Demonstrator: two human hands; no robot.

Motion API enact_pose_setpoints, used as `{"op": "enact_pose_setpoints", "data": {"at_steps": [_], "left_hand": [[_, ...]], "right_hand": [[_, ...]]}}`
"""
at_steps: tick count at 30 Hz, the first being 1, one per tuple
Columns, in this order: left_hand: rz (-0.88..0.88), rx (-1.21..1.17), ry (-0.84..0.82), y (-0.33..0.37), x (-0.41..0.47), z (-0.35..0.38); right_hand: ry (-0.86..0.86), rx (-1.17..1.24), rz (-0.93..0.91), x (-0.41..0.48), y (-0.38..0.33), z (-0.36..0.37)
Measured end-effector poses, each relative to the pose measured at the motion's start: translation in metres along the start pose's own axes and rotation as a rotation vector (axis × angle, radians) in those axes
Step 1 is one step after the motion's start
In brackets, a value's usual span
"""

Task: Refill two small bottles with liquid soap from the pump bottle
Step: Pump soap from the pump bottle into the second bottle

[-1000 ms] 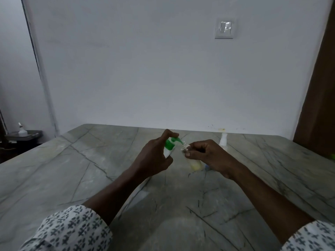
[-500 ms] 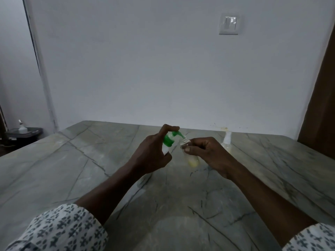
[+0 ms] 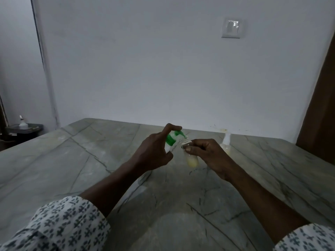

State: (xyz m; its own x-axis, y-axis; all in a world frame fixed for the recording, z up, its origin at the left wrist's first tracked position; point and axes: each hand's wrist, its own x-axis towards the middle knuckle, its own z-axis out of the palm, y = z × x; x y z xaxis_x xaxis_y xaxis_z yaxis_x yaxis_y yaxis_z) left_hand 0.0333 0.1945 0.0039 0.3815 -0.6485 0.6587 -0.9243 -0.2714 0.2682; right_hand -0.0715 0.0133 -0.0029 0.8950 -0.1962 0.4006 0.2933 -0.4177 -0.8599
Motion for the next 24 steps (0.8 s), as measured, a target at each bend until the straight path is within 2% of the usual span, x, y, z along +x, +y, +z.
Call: {"op": "enact_pose_setpoints", "data": {"at_steps": [8,15,24], "left_hand": [[-0.005,-0.002,0.010,0.0000,0.0012,0.0019],[-0.028,0.001,-0.064,0.0010,0.0031,0.0000],[-0.015,0.002,-0.022,0.0021,0.0017,0.0010]], "right_hand": [[-0.028,-0.038,0.015,-0.0016,0.0028,0.0020],[-0.005,0.002,0.001,-0.0032,0.0043,-0.0010],[-0.003,-0.047,0.001,-0.0041,-0.0006,0.0013]]}}
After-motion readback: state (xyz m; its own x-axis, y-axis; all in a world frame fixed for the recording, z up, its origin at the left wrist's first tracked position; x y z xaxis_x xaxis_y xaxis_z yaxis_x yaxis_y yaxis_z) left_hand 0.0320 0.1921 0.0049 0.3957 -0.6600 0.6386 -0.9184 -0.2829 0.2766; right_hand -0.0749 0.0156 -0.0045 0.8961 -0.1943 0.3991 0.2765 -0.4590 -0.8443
